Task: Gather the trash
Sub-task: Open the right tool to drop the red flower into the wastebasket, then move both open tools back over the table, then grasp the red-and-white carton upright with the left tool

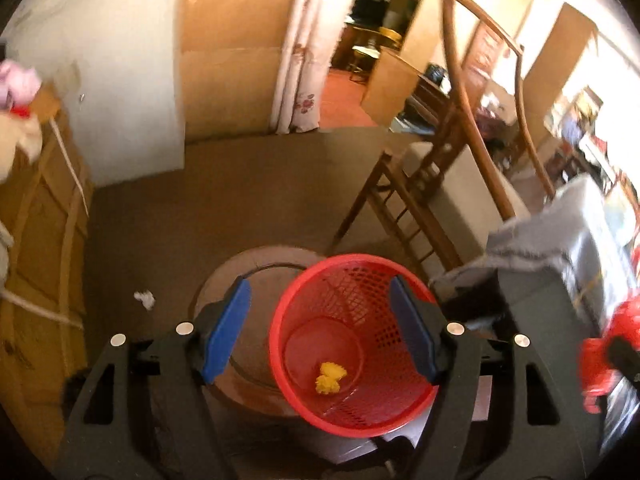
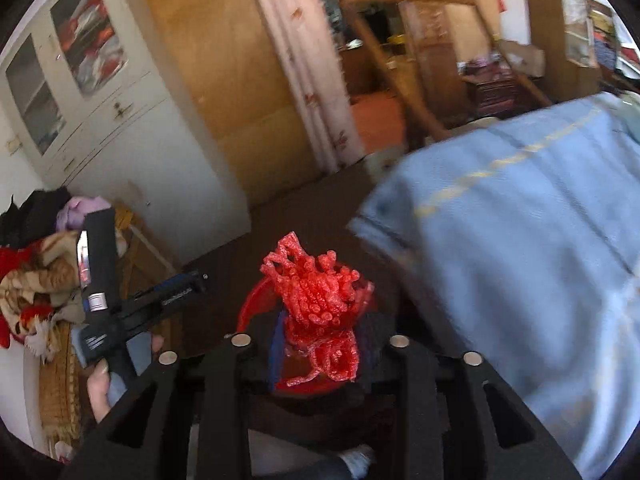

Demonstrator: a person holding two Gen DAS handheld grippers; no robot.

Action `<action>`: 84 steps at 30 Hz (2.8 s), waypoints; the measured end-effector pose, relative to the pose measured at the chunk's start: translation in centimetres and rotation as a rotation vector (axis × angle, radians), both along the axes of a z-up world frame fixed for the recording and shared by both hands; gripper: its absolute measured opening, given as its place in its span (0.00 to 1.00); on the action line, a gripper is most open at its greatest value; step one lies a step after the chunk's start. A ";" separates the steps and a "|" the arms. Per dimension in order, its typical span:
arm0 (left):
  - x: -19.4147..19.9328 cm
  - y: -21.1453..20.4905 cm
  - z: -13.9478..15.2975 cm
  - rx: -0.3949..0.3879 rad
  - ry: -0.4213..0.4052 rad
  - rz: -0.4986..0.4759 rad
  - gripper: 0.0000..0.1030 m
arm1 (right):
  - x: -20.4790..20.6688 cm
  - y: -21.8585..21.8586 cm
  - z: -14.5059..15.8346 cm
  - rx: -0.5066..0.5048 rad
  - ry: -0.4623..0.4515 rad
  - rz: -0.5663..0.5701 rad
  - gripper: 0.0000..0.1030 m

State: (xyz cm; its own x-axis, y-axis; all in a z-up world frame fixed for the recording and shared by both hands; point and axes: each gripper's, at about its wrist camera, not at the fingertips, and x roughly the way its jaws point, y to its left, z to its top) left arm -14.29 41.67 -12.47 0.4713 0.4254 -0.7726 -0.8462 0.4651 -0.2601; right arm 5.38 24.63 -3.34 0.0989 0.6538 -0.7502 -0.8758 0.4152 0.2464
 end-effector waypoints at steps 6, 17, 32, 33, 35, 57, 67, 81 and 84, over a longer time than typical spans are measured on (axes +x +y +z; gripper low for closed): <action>-0.9 0.8 -0.2 0.030 0.023 0.067 0.85 | -0.8 2.8 -1.4 -0.034 -0.054 0.025 0.54; 1.7 -1.3 0.3 0.029 0.010 -0.025 0.85 | 1.1 -4.3 1.2 0.044 -0.115 -0.129 0.68; 4.5 -12.9 7.7 0.182 -0.118 -0.330 0.93 | -0.7 -21.2 7.4 0.285 -0.243 -0.411 0.90; 4.8 -13.7 8.0 0.192 -0.117 -0.353 0.93 | -0.8 -22.4 7.6 0.298 -0.254 -0.436 0.91; 5.7 -15.9 8.3 0.209 -0.112 -0.421 0.93 | -0.8 -25.3 7.6 0.315 -0.274 -0.487 0.92; 25.4 -34.0 9.1 0.128 -0.033 -0.977 0.93 | 7.8 -45.8 4.2 0.292 -0.329 -1.068 0.95; 34.8 -39.5 8.8 0.105 0.014 -1.059 0.94 | 12.1 -49.5 3.4 0.287 -0.263 -1.164 0.95; 39.7 -39.4 5.4 0.109 0.177 -1.039 0.94 | 14.3 -50.3 1.9 0.358 -0.100 -1.144 0.95; 38.9 -37.4 5.7 0.184 0.204 -1.009 0.94 | 14.4 -50.4 1.7 0.365 -0.085 -1.140 0.95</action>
State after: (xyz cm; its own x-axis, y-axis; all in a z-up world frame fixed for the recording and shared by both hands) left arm 24.63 4.26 -6.73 0.5408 0.0260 -0.8407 -0.0627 0.9980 -0.0094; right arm 19.80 -25.73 -1.60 0.7993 0.3308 -0.5016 -0.0689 0.8798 0.4703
